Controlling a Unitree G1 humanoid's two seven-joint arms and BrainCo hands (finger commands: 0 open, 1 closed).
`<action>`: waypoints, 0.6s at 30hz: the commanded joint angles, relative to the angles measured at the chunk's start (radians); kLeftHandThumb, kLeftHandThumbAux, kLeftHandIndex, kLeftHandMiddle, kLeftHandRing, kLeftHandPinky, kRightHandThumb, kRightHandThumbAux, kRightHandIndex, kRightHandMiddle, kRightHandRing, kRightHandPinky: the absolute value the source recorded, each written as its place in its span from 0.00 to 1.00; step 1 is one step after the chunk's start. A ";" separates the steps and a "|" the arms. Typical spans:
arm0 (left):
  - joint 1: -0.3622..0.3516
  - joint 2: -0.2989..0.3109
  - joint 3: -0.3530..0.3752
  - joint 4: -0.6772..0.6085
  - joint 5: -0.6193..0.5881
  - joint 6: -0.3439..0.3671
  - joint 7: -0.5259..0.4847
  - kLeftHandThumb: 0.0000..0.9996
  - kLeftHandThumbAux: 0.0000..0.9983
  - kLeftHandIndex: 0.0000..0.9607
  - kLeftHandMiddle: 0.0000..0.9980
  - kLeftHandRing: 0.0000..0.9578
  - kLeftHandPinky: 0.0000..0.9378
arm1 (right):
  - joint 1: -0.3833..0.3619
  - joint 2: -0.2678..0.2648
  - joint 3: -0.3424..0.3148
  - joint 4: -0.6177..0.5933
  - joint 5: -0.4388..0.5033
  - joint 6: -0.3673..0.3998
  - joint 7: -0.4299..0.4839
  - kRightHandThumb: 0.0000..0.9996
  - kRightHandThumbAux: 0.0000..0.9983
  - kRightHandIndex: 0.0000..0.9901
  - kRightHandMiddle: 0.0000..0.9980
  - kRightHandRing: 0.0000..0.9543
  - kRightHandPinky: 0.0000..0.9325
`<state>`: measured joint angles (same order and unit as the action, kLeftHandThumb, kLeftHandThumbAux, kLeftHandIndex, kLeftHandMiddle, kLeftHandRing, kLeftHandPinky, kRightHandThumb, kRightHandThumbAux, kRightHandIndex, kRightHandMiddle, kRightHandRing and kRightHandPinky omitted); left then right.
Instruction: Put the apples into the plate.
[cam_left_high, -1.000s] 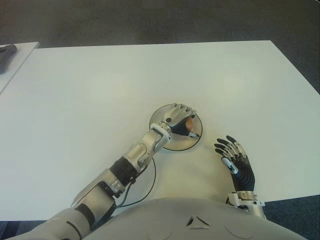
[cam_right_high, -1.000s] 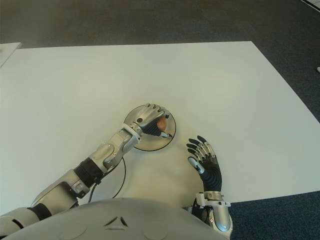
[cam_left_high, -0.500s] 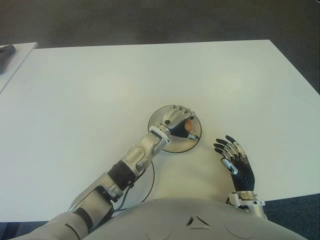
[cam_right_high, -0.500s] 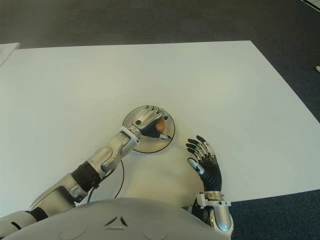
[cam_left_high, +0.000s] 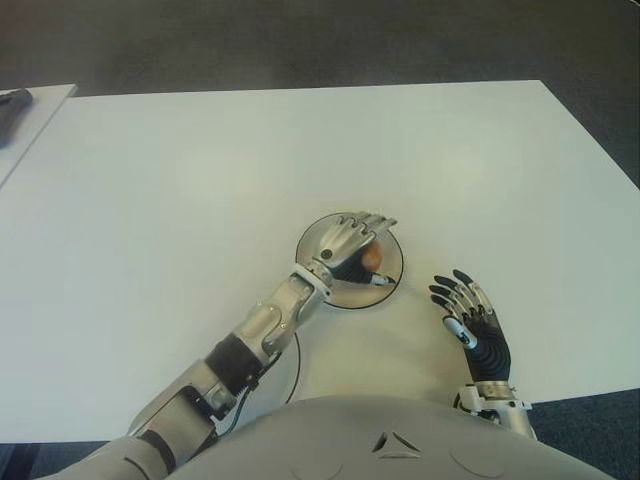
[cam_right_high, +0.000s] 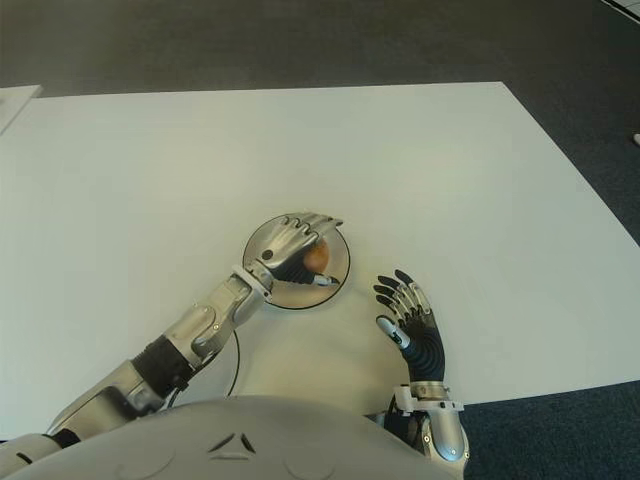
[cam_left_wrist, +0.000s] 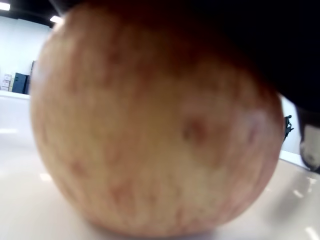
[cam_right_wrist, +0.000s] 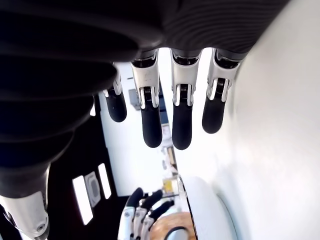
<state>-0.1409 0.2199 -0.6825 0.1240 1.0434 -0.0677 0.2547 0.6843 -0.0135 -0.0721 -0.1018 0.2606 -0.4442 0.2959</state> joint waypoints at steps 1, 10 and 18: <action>0.028 0.015 0.004 -0.049 0.018 0.035 -0.047 0.12 0.31 0.05 0.06 0.07 0.12 | 0.001 -0.007 -0.007 0.033 0.005 0.019 0.002 0.41 0.66 0.15 0.27 0.28 0.28; 0.054 0.034 0.013 -0.141 0.024 0.073 -0.137 0.10 0.31 0.00 0.00 0.00 0.05 | -0.004 -0.012 -0.009 0.036 -0.003 0.021 0.001 0.41 0.66 0.15 0.27 0.28 0.28; 0.054 0.041 0.022 -0.174 0.013 0.075 -0.189 0.11 0.32 0.00 0.00 0.00 0.03 | -0.006 -0.013 -0.012 0.037 -0.007 0.021 -0.003 0.40 0.67 0.15 0.27 0.28 0.28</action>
<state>-0.0951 0.2514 -0.6703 -0.0384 1.0577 -0.0005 0.0968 0.6681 -0.0222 -0.0821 -0.0886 0.2593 -0.4466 0.2988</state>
